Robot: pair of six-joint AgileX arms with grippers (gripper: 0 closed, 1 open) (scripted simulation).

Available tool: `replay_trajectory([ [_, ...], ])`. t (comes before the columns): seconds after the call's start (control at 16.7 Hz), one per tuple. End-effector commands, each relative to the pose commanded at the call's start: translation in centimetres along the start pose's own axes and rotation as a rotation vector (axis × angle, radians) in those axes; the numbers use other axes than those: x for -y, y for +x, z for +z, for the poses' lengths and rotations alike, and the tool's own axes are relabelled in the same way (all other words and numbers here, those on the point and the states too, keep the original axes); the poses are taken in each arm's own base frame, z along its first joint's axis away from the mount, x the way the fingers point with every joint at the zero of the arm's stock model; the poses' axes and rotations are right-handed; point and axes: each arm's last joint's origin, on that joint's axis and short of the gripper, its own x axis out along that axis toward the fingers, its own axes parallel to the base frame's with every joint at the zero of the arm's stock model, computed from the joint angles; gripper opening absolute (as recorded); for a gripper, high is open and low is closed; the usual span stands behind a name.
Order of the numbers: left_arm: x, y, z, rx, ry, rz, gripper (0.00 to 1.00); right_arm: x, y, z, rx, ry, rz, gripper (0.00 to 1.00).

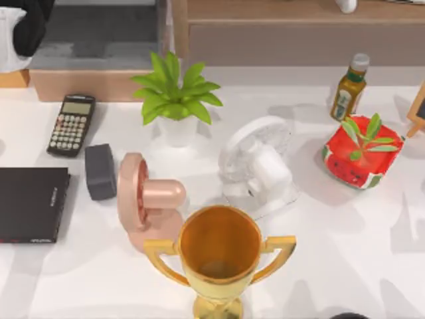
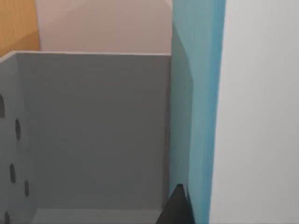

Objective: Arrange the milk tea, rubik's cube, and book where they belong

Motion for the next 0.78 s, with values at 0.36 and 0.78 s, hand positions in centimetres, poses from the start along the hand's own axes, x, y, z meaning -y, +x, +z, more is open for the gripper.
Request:
replay_trajectory([
  [0.36, 0.0, -0.7, 0.7, 0.0, 0.0, 0.0, 0.0, 0.0, 0.0, 0.0, 0.0, 0.0, 0.0, 1.0],
  [0.78, 0.5, -2.2, 2.2, 0.034, 0.052, -0.019, 0.0, 0.0, 0.0, 0.0, 0.0, 0.0, 0.0, 1.0],
])
